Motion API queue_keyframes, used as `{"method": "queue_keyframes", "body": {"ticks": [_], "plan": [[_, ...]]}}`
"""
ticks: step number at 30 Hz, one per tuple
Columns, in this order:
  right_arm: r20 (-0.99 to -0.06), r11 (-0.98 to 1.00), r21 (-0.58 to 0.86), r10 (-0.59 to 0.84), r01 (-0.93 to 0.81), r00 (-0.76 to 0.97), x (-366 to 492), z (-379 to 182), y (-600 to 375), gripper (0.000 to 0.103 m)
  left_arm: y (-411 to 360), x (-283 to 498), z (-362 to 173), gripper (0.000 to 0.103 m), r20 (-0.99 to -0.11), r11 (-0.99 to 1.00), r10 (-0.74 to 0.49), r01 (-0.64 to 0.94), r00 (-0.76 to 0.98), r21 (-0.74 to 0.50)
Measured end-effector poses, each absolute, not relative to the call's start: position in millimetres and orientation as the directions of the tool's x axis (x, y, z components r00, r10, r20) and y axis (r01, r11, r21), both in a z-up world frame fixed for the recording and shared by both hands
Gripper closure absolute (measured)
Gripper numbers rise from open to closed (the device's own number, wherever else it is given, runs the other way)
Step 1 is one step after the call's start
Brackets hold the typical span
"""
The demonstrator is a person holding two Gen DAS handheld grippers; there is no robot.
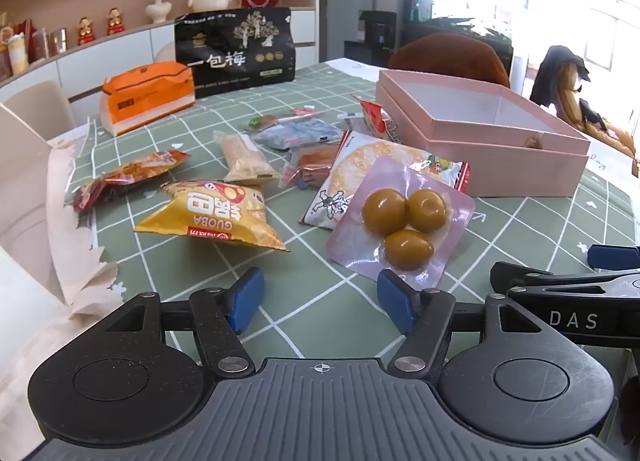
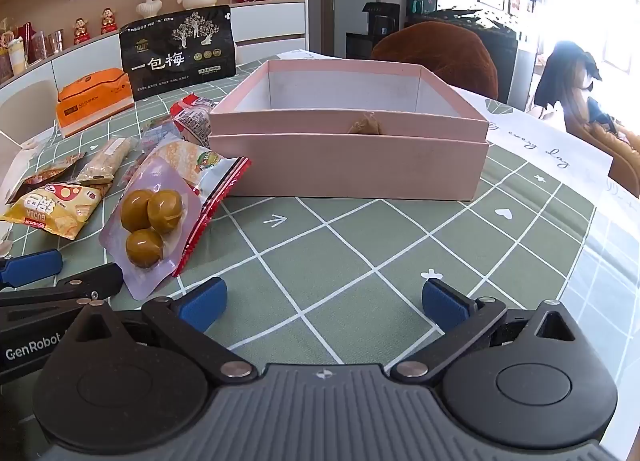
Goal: Organize snacks
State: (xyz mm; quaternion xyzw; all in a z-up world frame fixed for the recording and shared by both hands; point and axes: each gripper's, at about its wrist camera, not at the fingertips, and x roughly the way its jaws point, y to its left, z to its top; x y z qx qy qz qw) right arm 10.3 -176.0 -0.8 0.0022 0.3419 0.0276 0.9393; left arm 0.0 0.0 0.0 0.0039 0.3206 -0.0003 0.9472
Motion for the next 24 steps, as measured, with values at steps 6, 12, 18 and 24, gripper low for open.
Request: {"method": "queue_keyframes", "body": {"ticks": [6, 12, 18, 24], "plan": [[-0.642, 0.998, 0.037, 0.062, -0.050, 0.764, 10.7, -1.1, -176.7, 0.000, 2.0, -0.3, 0.1, 0.032, -0.607, 1.000, 0.001, 0.003, 0.795, 0.006], [-0.641, 0.998, 0.038, 0.063, -0.050, 0.765, 10.4, -1.2, -176.9, 0.000, 1.7, -0.1, -0.1, 0.032, -0.608, 1.000, 0.006, 0.003, 0.794, 0.014], [-0.642, 0.998, 0.038, 0.063, -0.050, 0.764, 11.2, -1.3, -176.6, 0.000, 2.8, -0.2, -0.2, 0.032, -0.608, 1.000, 0.007, 0.003, 0.794, 0.015], [-0.642, 0.998, 0.036, 0.062, -0.050, 0.764, 11.2, -0.9, -177.7, 0.000, 2.2, -0.2, -0.2, 0.032, -0.608, 1.000, 0.009, 0.002, 0.794, 0.018]]}}
